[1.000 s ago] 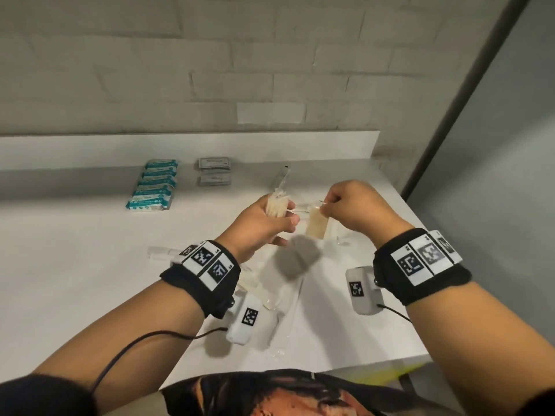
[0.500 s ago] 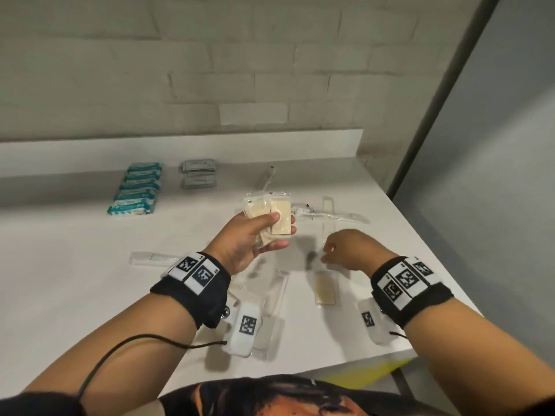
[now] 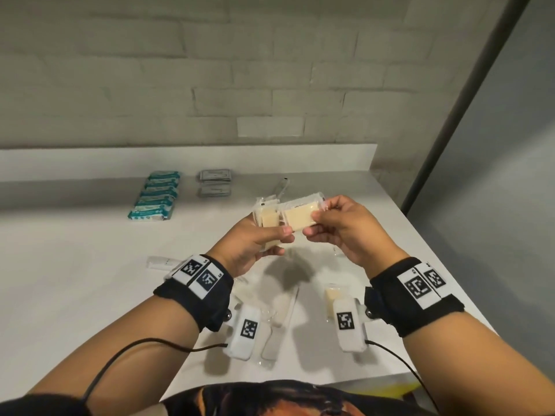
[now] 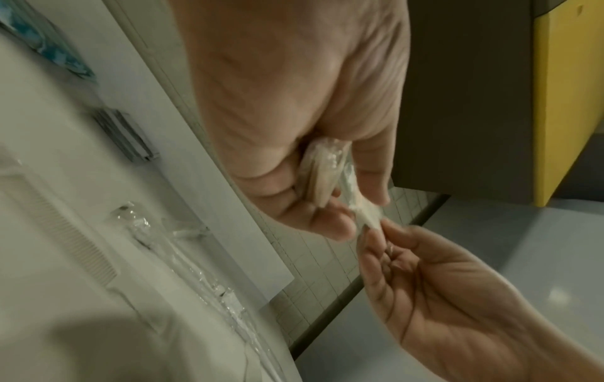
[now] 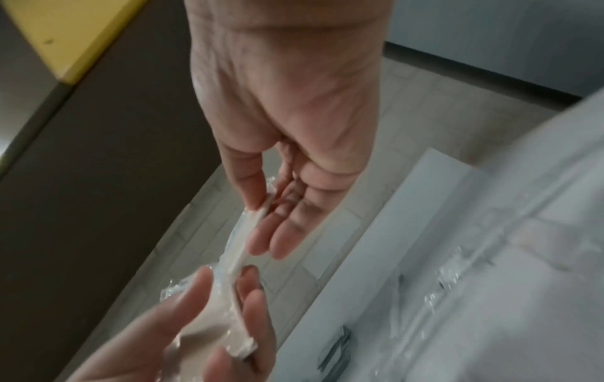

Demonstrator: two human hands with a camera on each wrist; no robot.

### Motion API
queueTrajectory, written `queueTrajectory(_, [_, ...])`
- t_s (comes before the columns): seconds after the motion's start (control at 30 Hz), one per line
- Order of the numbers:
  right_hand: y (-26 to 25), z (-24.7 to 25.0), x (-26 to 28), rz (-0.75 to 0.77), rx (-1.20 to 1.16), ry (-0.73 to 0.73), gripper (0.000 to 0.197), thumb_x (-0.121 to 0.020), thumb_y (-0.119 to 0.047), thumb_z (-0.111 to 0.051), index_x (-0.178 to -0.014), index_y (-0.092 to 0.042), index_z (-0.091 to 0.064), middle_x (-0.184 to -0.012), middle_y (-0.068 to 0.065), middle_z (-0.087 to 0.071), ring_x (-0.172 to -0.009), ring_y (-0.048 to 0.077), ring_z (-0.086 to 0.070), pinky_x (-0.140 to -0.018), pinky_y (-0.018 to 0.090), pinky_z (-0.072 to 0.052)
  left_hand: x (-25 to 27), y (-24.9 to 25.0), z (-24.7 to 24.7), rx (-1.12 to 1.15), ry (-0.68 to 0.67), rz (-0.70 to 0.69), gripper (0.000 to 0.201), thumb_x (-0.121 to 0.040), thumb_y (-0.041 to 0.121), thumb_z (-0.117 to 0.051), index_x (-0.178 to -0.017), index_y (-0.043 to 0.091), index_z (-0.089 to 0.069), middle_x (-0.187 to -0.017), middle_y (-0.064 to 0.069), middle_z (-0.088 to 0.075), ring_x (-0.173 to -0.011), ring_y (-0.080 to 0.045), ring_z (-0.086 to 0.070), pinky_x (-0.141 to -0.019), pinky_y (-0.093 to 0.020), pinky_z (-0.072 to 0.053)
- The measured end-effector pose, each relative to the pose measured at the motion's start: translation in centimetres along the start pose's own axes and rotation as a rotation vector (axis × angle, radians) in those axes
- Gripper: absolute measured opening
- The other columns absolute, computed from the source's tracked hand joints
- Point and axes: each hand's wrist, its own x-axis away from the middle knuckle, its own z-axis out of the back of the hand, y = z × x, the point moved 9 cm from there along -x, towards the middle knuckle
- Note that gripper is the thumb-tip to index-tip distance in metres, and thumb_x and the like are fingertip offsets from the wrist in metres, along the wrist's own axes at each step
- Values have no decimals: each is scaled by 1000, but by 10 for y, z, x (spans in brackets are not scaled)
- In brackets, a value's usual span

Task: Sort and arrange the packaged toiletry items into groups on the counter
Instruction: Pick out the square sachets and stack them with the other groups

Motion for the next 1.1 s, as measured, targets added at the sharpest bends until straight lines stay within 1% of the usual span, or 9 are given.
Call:
queueTrajectory(0.17, [15,-12,4,-34,406,-82,36,-74,6,-75,-98,-13,-55,-82,14,-64,-66,23,-62,-63,33,-48,-4,16,11,-170,95,-92,37,-77,9,-75,-109,12,-55,-91,-6,-67,-76,-17,-66,-55,-24,-51])
queueTrajectory(0.23, [10,-16,1,19,499,-78,34,-70,-3,-81,-95,-18,-63,-85,11,-65,-73,20,-61,-71,34,-48,-4,22,8,-287,93,-119,33,-79,6,-75,-104,14,-55,-90,-5,-65,-73,-17,-64,-55,-25,-51])
queueTrajectory(0.3, [3,-19,1,53,573,-85,23,-72,-11,-82,-89,-15,-69,-80,6,-69,-73,16,-61,-75,31,-48,-5,26,2,-347,71,-131,33,-78,7,-77,-101,18,-56,-89,-4,-64,-72,-17,-64,-54,-25,-50])
queueTrajectory(0.37, [-3,-23,2,55,630,-101,13,-75,-10,-79,-82,-7,-69,-69,2,-67,-67,13,-58,-68,25,-45,-5,28,-3,-373,56,-138,34,-77,10,-78,-101,19,-56,-91,-4,-64,-73,-17,-64,-53,-25,-50])
queueTrajectory(0.5, [-11,-24,7,56,658,-128,7,-78,-5,-75,-81,-7,-69,-66,-1,-64,-57,8,-53,-50,10,-40,-6,30,-8,-428,57,-128,39,-77,15,-79,-108,18,-56,-95,0,-65,-75,-15,-67,-53,-26,-51])
queueTrajectory(0.6, [-10,-16,6,43,720,-108,6,-77,-8,-76,-80,-4,-72,-65,-3,-63,-58,9,-54,-51,13,-41,-6,26,-10,-429,64,-130,38,-80,17,-77,-111,15,-55,-90,1,-65,-71,-14,-67,-57,-29,-54])
queueTrajectory(0.73, [-18,11,-2,134,1349,109,6,-82,-20,-67,-78,-19,-71,-82,-5,-59,-79,16,-58,-64,25,-44,-6,16,-6,-300,43,-68,25,-89,24,-67,-110,14,-55,-93,-6,-65,-80,-20,-69,-66,-30,-58])
queueTrajectory(0.93, [14,39,0,-102,1396,-35,11,-88,-14,-59,-89,-12,-69,-84,-5,-62,-84,17,-57,-72,27,-45,-4,-4,4,-59,12,85,31,-98,5,-41,-128,6,-50,-111,-17,-68,-102,-32,-67,-80,-44,-57])
queueTrajectory(1.1, [58,44,1,-260,1492,-193,13,-88,-17,-63,-97,-13,-72,-104,-1,-68,-88,14,-56,-78,26,-45,2,-14,8,-3,17,125,32,-96,2,-48,-128,-3,-49,-112,-24,-67,-101,-37,-68,-76,-42,-60])
